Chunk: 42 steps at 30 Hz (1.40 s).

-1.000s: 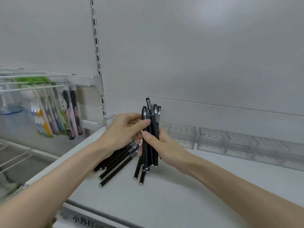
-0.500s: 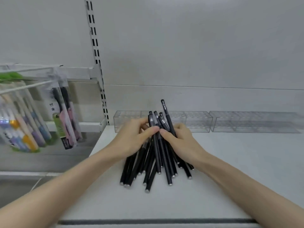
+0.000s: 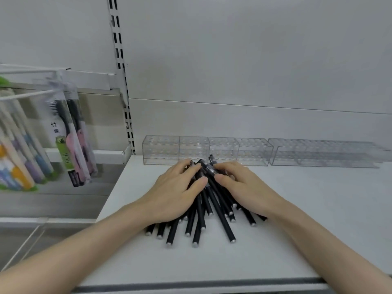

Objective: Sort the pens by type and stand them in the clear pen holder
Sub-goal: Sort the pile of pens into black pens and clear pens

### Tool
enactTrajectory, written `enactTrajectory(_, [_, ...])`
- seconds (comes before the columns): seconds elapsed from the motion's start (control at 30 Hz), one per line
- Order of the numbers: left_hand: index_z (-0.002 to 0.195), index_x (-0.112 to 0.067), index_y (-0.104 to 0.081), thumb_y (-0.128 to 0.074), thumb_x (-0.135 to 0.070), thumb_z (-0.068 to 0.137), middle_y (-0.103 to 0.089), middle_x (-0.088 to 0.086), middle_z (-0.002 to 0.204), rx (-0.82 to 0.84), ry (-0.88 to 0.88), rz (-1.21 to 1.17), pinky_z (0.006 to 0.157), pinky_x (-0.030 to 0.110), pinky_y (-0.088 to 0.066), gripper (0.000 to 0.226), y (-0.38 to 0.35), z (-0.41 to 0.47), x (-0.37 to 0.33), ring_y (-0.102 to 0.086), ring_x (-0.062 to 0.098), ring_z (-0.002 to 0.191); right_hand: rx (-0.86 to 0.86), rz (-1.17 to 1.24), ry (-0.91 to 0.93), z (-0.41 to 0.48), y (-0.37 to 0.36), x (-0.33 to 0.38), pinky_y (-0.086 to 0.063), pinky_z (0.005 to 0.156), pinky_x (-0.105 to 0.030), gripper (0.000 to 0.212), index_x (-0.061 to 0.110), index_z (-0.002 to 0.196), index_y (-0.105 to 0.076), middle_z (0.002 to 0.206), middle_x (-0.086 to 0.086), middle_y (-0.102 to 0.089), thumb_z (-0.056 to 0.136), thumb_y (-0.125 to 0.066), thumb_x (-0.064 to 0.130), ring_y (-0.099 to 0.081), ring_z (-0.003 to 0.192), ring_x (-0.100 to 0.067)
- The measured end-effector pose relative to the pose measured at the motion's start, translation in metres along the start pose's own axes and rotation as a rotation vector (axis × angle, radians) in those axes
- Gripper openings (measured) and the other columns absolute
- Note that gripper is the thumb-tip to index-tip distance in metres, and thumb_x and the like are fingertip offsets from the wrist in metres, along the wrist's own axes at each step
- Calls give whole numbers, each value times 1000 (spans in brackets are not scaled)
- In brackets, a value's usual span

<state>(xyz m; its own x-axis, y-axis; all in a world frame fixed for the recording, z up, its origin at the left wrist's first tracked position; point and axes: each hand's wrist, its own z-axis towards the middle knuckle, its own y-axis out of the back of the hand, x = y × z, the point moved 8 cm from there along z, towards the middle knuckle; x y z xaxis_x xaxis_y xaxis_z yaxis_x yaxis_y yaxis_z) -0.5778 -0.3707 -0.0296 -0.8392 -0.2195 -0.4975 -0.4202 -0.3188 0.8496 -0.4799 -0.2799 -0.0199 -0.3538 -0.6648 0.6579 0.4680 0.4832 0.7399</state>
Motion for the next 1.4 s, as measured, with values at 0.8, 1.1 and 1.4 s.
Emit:
enactTrajectory(0.8, [100, -18, -64, -52, -27, 94, -67, -6, 88, -347, -239, 7, 82, 31, -47, 17, 88, 22, -80, -62, 13, 86, -343, -332, 225, -2, 95, 39, -49, 86, -39, 23, 13, 108, -63, 106, -1, -68, 96, -49, 28, -63, 94, -19])
enactTrajectory(1.1, [92, -22, -66, -41, -42, 85, -67, -11, 76, -451, -321, 41, 73, 37, -51, 33, 49, 18, -190, -64, 13, 77, -523, -247, 272, -78, 196, -10, -51, 77, -41, 17, 17, 95, -64, 85, 6, -68, 96, -49, 26, -63, 84, -16])
enactTrajectory(1.4, [83, -25, -62, -53, -28, 92, -66, -11, 70, -331, -284, -66, 72, 35, -51, 13, -93, 51, -321, -63, 10, 71, -442, -287, 154, -166, 289, -152, -50, 73, -41, 19, 18, 85, -61, 74, 6, -66, 95, -49, 29, -61, 74, -17])
